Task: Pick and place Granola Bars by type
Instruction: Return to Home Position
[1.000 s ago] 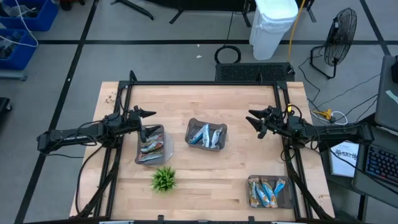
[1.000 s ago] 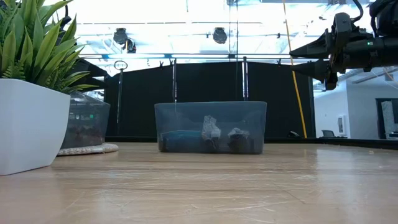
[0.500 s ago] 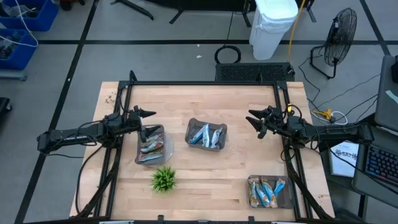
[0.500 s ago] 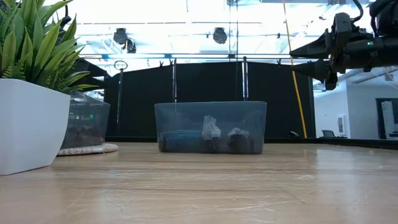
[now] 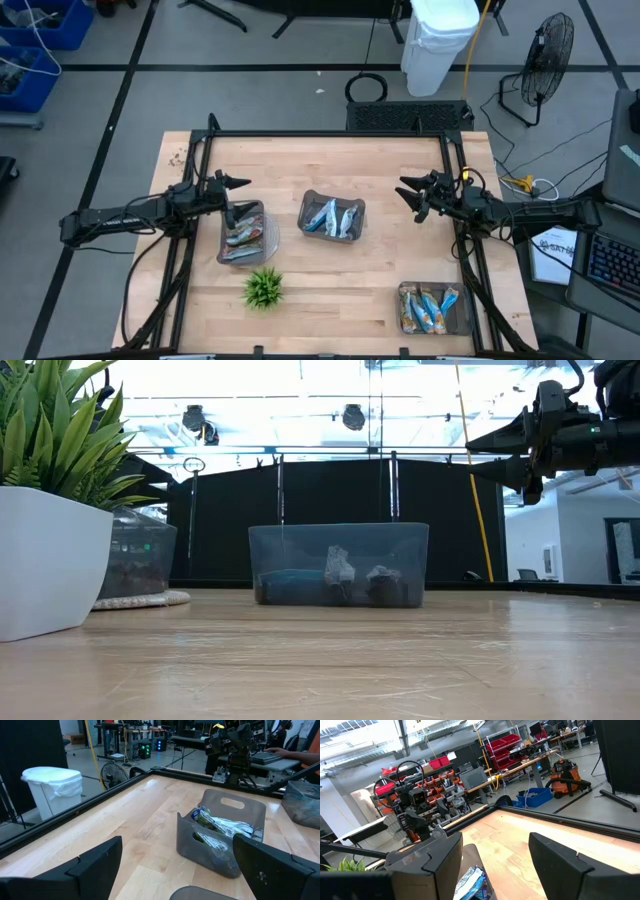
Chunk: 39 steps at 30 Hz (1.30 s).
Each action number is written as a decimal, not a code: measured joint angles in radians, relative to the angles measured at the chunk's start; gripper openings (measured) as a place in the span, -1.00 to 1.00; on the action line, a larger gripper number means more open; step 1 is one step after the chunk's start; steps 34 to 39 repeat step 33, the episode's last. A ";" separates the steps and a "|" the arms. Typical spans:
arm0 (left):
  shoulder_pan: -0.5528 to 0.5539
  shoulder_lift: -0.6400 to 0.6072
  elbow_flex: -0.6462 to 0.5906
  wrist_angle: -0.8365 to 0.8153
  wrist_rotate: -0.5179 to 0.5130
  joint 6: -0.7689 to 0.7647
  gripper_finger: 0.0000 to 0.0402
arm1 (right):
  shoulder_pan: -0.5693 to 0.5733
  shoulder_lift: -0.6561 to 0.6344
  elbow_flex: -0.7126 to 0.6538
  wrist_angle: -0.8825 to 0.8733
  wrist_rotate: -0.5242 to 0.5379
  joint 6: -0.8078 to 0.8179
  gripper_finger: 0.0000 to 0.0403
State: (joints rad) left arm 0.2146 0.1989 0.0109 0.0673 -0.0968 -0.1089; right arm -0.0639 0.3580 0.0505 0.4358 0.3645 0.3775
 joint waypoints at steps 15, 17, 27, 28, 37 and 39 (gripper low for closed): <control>0.000 0.000 0.000 0.000 0.000 0.000 0.87 | 0.000 0.000 0.000 0.000 0.000 0.000 0.10; 0.000 0.000 0.000 0.000 0.000 0.000 0.89 | 0.000 0.000 0.000 0.000 0.000 0.000 0.10; 0.000 0.000 0.000 0.000 0.000 0.000 0.87 | 0.000 0.000 0.000 0.000 0.000 0.000 0.10; 0.000 0.000 0.000 0.000 0.000 0.000 0.86 | 0.000 0.000 0.000 0.000 0.000 0.000 0.10; 0.000 0.000 0.000 0.000 0.000 0.000 0.87 | 0.000 0.000 0.000 0.000 0.000 0.000 0.10; 0.000 0.000 0.000 0.000 0.000 0.000 0.87 | 0.000 0.000 0.000 0.000 0.000 0.000 0.10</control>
